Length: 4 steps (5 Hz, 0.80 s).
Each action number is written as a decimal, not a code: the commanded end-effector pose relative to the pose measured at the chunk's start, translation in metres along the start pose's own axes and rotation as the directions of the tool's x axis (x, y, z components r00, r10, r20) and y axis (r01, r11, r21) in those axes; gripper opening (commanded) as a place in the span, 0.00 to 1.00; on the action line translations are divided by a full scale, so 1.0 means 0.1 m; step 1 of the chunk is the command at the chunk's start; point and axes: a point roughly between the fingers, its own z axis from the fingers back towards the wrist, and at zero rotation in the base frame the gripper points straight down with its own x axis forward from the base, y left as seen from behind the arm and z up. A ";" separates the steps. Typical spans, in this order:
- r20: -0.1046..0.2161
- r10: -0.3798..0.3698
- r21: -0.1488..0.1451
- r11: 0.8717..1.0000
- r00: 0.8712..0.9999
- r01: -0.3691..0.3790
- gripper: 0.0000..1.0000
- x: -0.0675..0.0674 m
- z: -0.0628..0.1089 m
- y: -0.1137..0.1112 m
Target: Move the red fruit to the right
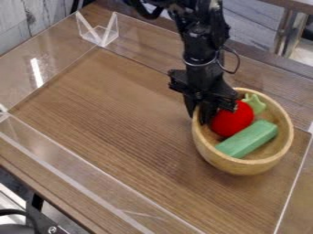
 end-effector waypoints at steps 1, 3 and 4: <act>0.067 -0.025 0.006 1.000 0.997 0.025 0.00 0.05 0.25 0.01; 0.062 0.016 0.004 1.000 0.998 -0.016 1.00 0.15 0.36 0.08; 0.082 -0.042 -0.014 0.999 0.996 0.043 1.00 0.18 0.43 0.00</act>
